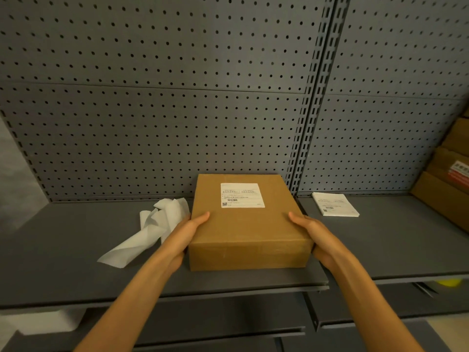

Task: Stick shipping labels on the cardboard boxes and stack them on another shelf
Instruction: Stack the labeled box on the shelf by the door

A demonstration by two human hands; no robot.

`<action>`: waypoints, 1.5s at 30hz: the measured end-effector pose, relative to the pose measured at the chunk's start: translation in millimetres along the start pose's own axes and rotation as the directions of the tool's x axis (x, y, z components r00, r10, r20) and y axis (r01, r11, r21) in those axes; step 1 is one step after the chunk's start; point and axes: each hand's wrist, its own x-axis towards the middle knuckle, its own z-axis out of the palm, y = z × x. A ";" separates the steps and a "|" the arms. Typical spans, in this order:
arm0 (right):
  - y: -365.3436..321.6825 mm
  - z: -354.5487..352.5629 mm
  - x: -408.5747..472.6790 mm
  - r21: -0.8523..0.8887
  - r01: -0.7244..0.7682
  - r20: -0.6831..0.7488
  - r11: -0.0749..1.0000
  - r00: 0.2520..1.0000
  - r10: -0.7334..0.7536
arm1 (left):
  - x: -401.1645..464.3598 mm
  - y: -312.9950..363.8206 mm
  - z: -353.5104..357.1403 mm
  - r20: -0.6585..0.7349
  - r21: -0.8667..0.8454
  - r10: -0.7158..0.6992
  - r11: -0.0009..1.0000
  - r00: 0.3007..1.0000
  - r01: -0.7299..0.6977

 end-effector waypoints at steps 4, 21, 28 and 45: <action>2.0 4.2 -2.4 0.028 -0.024 -0.030 0.999 0.999 0.025 | -2.0 0.4 1.8 -0.024 -0.067 -0.028 0.997 0.999 0.026; -15.8 -4.4 -54.3 0.038 0.346 -0.158 0.937 0.928 -0.337 | -36.0 40.3 17.8 0.031 -0.138 0.335 0.934 0.942 -0.328; -30.0 -22.9 -82.9 0.020 0.512 -0.227 0.859 0.839 -0.495 | -49.5 70.2 41.4 0.092 -0.143 0.429 0.899 0.899 -0.414; -43.1 -154.4 -175.2 -0.059 0.673 -0.504 0.737 0.617 -0.604 | -88.6 112.4 196.6 0.351 -0.215 0.512 0.859 0.784 -0.465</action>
